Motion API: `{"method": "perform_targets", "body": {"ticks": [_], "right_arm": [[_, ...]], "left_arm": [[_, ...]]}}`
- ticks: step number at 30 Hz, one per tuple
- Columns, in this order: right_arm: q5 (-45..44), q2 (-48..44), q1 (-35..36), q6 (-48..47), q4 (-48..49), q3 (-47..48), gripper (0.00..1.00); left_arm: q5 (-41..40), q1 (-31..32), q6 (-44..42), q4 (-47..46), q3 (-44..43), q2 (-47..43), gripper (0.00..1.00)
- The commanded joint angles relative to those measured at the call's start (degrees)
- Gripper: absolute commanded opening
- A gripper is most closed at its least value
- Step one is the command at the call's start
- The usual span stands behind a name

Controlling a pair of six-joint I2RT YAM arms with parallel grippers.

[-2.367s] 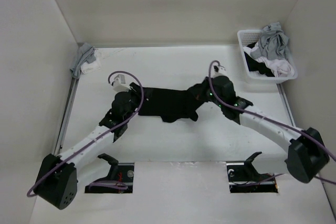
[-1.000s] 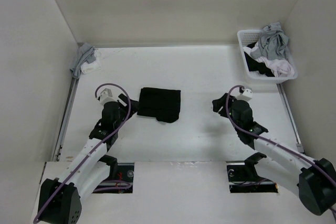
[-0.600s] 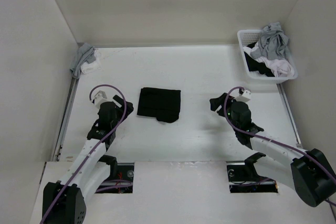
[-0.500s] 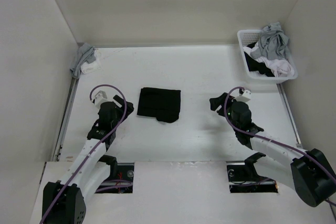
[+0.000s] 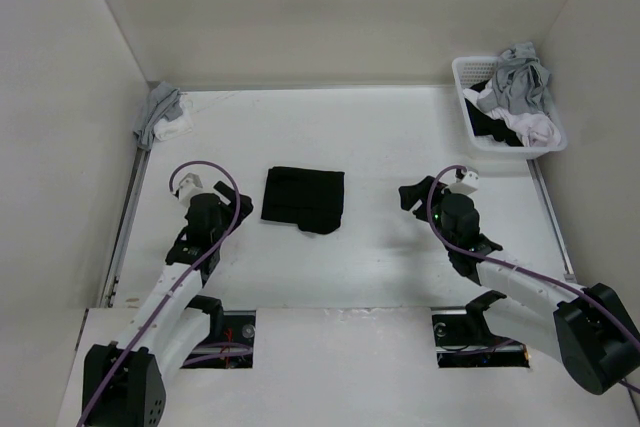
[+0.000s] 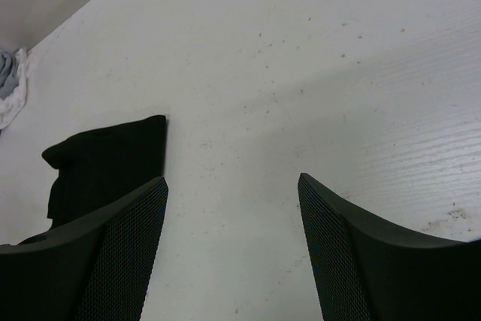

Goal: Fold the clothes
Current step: Fold the tank top

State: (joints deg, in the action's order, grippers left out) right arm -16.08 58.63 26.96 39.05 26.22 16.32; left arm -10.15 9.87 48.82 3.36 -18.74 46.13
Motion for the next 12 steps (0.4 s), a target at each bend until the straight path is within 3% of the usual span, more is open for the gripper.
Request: {"method": "perform_targets", "body": {"ticks": [1, 8, 12], "right_arm": [[0.2, -0.2, -0.1, 0.4, 3.8, -0.1, 0.75], [0.2, -0.3, -0.1, 0.3, 3.7, -0.1, 0.75], [0.2, -0.4, -0.1, 0.2, 3.4, -0.1, 0.75]], "left_arm": [[-0.3, -0.3, -0.7, -1.3, -1.3, -0.1, 0.7], [-0.3, -0.5, -0.7, -2.1, -0.5, 0.6, 0.67], [-0.7, -0.6, -0.6, -2.2, -0.1, -0.2, 0.71]]}}
